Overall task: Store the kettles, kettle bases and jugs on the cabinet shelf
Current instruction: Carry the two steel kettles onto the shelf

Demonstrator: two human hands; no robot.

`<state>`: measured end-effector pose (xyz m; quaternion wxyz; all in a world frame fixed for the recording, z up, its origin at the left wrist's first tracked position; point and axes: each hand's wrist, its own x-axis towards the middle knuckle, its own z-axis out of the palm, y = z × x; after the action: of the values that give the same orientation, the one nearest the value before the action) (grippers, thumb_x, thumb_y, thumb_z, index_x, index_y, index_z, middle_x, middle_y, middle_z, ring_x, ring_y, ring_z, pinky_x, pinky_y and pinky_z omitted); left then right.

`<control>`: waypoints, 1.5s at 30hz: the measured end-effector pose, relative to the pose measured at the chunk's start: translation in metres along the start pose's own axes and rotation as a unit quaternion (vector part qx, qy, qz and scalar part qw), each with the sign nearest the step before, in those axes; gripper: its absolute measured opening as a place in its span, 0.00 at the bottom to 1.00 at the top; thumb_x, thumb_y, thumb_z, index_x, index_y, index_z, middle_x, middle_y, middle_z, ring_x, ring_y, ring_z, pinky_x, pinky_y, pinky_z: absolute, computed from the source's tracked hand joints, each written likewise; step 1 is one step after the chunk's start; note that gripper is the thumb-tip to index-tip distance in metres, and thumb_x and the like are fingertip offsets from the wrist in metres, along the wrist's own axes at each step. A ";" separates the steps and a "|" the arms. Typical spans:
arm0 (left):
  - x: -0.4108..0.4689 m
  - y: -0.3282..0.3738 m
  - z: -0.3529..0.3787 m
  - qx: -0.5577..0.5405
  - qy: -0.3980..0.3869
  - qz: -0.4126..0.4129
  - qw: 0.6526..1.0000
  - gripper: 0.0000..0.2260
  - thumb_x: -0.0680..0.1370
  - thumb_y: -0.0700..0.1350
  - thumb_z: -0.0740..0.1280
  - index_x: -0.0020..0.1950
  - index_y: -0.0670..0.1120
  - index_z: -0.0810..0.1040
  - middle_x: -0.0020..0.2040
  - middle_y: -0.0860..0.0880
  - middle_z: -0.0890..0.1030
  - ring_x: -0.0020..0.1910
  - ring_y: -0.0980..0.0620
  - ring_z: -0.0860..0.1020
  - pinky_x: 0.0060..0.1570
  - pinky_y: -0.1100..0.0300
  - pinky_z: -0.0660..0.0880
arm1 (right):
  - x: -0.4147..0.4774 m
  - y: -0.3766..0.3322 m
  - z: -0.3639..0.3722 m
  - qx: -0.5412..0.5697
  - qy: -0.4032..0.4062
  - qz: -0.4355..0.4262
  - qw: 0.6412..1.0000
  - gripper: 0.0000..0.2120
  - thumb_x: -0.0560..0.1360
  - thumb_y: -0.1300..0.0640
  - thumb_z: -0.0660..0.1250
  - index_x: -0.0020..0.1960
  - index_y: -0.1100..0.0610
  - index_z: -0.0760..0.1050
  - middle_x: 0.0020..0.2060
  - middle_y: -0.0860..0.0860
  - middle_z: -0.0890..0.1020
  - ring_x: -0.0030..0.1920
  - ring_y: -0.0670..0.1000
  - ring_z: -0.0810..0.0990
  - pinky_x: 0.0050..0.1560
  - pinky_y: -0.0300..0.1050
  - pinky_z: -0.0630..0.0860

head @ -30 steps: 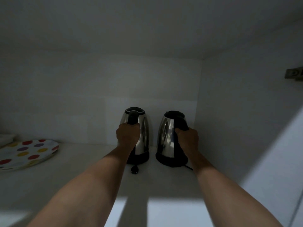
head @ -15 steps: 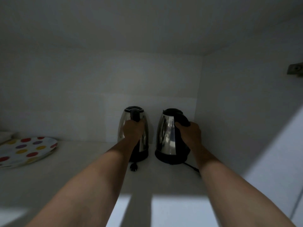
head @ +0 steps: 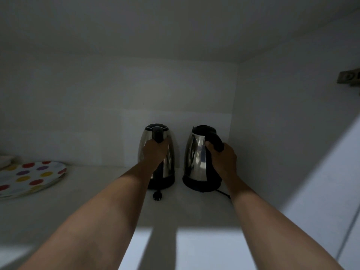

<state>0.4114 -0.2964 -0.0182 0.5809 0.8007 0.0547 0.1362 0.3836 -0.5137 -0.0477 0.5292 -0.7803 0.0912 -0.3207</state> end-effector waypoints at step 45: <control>-0.021 0.011 0.008 0.134 -0.067 0.028 0.988 0.29 0.78 0.58 0.66 0.68 0.36 0.73 0.63 0.36 0.78 0.61 0.36 0.77 0.59 0.46 0.77 | 0.002 -0.024 -0.030 -0.234 -0.131 0.056 0.962 0.32 0.82 0.50 0.61 0.79 0.59 0.50 0.69 0.66 0.71 0.66 0.66 0.75 0.64 0.56 0.75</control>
<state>0.3929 -0.3123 -0.0129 0.4668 0.8797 0.0105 0.0898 0.3622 -0.5275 -0.0185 0.3562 -0.9111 0.1374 -0.1552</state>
